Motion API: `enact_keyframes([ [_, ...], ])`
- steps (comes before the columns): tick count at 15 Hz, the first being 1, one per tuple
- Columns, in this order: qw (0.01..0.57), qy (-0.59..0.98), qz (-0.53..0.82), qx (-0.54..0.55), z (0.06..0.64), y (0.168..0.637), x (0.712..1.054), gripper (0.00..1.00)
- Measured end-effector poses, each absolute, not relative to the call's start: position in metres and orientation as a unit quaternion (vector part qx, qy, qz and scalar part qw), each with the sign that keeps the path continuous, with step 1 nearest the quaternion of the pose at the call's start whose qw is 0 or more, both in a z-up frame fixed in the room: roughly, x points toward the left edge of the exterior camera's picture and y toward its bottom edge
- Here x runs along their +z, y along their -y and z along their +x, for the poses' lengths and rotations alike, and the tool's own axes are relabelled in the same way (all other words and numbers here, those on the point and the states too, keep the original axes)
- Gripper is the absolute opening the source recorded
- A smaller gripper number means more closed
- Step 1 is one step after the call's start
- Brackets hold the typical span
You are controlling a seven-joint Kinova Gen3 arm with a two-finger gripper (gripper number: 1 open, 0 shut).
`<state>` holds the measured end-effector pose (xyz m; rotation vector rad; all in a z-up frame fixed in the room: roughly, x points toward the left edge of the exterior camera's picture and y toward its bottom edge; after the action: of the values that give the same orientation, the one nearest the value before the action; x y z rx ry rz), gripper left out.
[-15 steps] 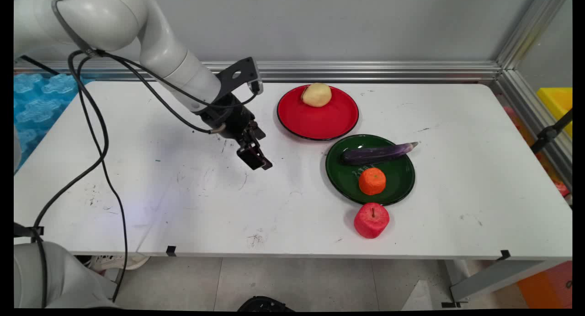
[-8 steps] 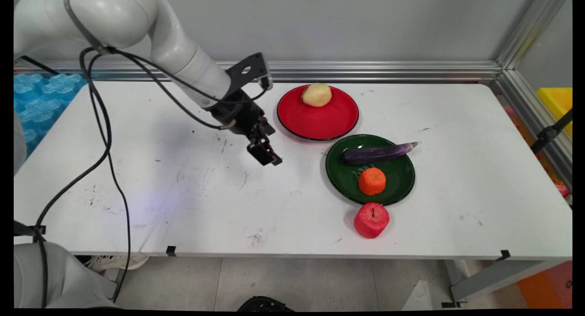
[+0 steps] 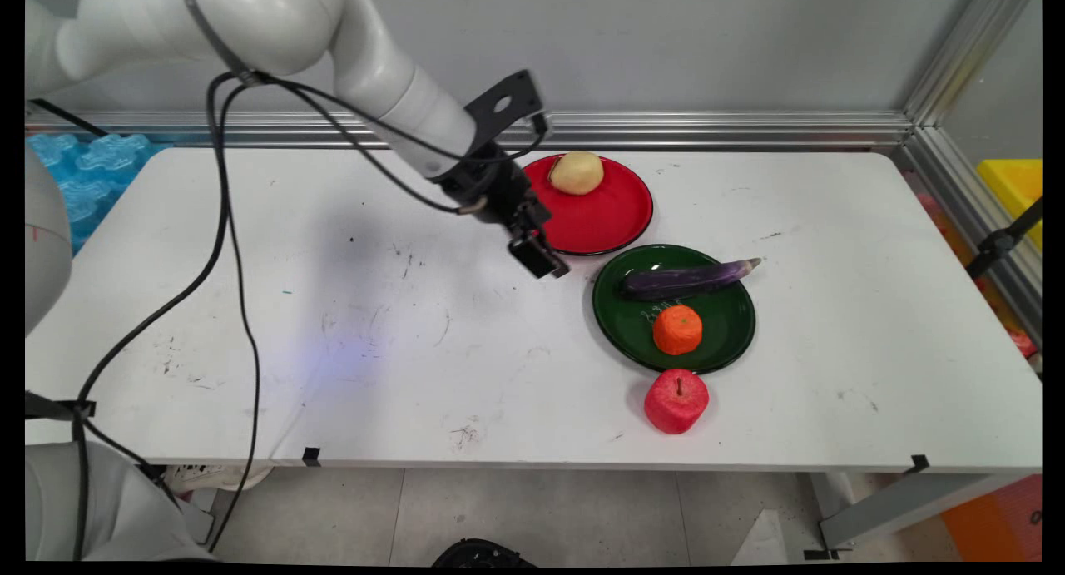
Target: Pick up the eggplant from the green plate
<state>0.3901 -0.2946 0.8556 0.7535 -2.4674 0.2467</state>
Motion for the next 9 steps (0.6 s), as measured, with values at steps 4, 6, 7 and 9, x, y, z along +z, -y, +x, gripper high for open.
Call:
enact_keyframes([
  [4, 0.291, 0.909, 0.281, 0.099, 0.365, 0.313, 0.857, 1.0],
  [6, 0.297, 0.908, 0.278, 0.1, 0.355, 0.32, 0.855, 1.0],
  [7, 0.301, 0.907, 0.276, 0.101, 0.349, 0.324, 0.853, 1.0],
  [9, 0.306, 0.907, 0.27, 0.103, 0.339, 0.331, 0.849, 1.0],
])
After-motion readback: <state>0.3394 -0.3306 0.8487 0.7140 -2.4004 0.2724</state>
